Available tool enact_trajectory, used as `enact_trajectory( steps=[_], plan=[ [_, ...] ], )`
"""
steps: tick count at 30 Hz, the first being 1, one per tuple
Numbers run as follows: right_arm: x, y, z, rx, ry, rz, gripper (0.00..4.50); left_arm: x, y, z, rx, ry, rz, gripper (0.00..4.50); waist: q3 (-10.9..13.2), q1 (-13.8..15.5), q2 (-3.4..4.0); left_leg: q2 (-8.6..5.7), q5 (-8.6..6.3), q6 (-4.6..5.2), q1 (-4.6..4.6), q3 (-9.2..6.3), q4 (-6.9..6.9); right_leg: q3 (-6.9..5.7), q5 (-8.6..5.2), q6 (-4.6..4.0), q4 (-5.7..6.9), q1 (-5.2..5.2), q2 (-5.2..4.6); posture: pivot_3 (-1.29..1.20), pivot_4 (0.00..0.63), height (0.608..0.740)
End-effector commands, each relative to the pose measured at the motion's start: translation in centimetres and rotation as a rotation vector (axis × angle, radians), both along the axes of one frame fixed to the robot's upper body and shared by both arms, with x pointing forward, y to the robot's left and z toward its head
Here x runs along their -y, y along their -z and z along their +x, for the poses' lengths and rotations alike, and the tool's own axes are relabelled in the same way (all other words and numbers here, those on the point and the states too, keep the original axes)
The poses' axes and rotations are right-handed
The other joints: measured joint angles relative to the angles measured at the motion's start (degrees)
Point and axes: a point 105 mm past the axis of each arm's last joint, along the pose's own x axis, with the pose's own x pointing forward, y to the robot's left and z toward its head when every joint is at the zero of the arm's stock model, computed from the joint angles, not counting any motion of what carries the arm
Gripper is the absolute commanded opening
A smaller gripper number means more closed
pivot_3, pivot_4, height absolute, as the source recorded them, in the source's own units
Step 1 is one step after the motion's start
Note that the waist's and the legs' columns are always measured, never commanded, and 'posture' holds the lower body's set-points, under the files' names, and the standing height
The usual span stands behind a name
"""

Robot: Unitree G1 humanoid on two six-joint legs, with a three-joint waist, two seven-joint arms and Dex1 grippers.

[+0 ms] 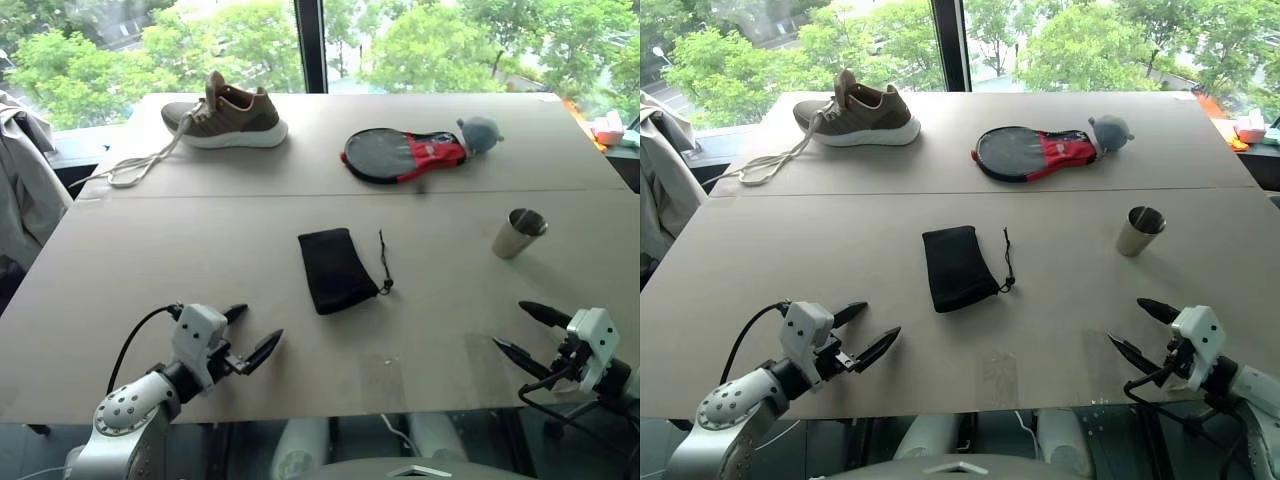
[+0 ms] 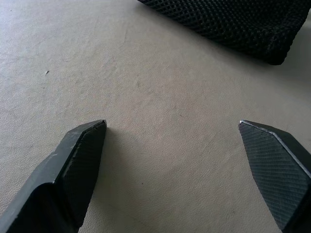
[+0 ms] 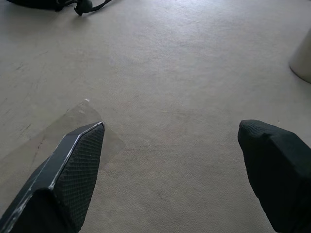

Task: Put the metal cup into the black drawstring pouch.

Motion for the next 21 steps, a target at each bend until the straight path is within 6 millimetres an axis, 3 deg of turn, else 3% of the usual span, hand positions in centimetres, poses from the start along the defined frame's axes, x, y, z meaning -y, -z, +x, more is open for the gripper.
enact_trajectory(
  steps=[1, 17, 21],
  plan=[
    [-0.2, -1.4, 0.6, 0.067, 0.005, 0.006, 4.45, 0.3, 0.0, -0.4, -0.025, -0.004, -0.028, 4.5, 0.0, 0.0, 0.0, 0.0, 0.0, 0.0, 0.0, 0.0, 0.0, 0.0, 0.0, 0.0, 0.0, 0.0, 0.0, 0.0, 0.15, 0.74],
    [-0.9, -1.3, 0.9, 0.086, 0.001, 0.018, 4.45, 0.1, -0.6, 0.3, -0.005, 0.024, -0.029, 4.5, 0.0, 0.0, 0.0, 0.0, 0.0, 0.0, -0.01, 0.0, 0.0, -0.01, 0.0, 0.0, 0.0, 0.0, 0.0, 0.0, 0.15, 0.74],
    [-1.2, -1.5, 0.9, 0.094, -0.007, 0.03, 4.45, 0.9, -1.1, 0.2, 0.01, 0.066, -0.016, 4.5, 0.0, 0.0, -0.01, 0.0, 0.0, 0.0, -0.02, 0.0, 0.0, -0.01, 0.0, 0.0, -0.01, -0.01, 0.0, 0.0, 0.15, 0.74]
  ],
)
